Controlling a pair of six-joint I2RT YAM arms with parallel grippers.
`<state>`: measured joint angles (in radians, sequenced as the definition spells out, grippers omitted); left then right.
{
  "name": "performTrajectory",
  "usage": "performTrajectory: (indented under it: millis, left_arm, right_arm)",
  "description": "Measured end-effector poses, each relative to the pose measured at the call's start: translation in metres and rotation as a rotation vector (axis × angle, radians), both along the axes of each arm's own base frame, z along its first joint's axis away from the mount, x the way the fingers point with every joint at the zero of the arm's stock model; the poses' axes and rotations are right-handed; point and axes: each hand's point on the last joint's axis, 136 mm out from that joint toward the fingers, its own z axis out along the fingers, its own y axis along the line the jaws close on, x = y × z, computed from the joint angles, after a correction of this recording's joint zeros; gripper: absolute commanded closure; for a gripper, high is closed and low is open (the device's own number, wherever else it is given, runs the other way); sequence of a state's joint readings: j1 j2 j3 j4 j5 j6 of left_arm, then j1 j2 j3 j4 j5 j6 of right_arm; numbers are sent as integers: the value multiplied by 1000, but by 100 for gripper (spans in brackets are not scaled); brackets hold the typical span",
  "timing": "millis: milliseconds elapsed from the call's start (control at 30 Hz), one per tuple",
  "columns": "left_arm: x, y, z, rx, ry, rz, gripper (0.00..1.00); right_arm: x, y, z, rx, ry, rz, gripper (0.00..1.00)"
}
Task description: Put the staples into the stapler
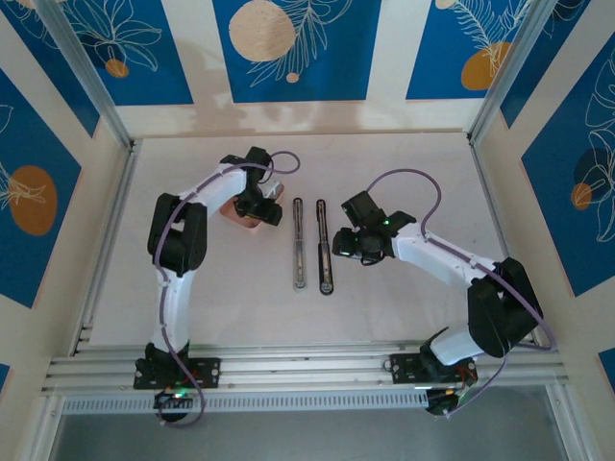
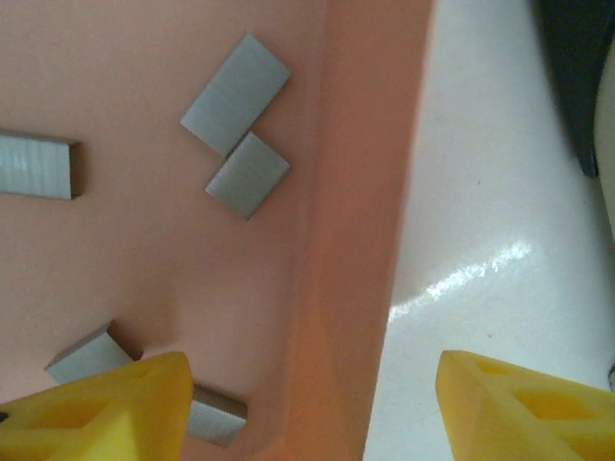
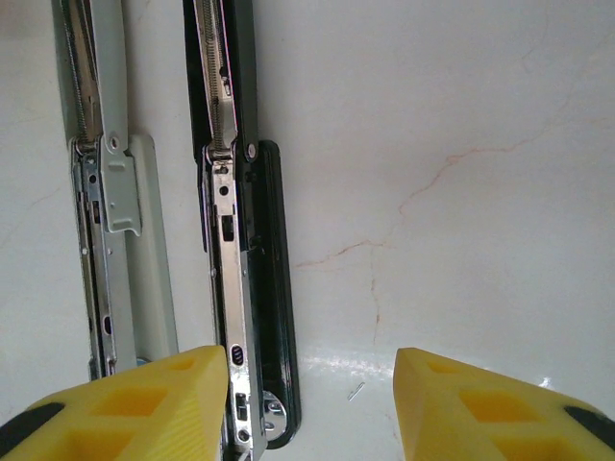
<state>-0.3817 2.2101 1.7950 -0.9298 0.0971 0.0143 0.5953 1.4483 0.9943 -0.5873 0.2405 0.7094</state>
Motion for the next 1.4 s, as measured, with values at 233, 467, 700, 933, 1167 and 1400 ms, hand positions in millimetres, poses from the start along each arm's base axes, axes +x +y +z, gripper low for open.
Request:
performTrajectory:
  millis: [233, 467, 700, 933, 1167, 1400]
  left_arm:
    - [-22, 4, -6, 0, 69, -6, 35]
    - [-56, 9, -1, -26, 122, 0, 37]
    - [-101, 11, -4, -45, 173, 12, 37]
    - [-158, -1, 1, -71, 184, 7, 37]
    - [-197, -20, 21, -168, 141, 25, 33]
    - [-167, 9, 83, -309, -69, 163, 24]
  right_arm:
    - [0, 0, 3, 6, -9, 0, 51]
    - [0, 0, 10, 18, -25, 0, 51]
    - [-2, 3, 15, 29, -35, 1, 52]
    - [-10, 14, 14, 35, -29, 28, 52]
    - [-23, 28, 15, 43, -19, 62, 52]
    - [-33, 66, 38, 118, -48, 117, 52]
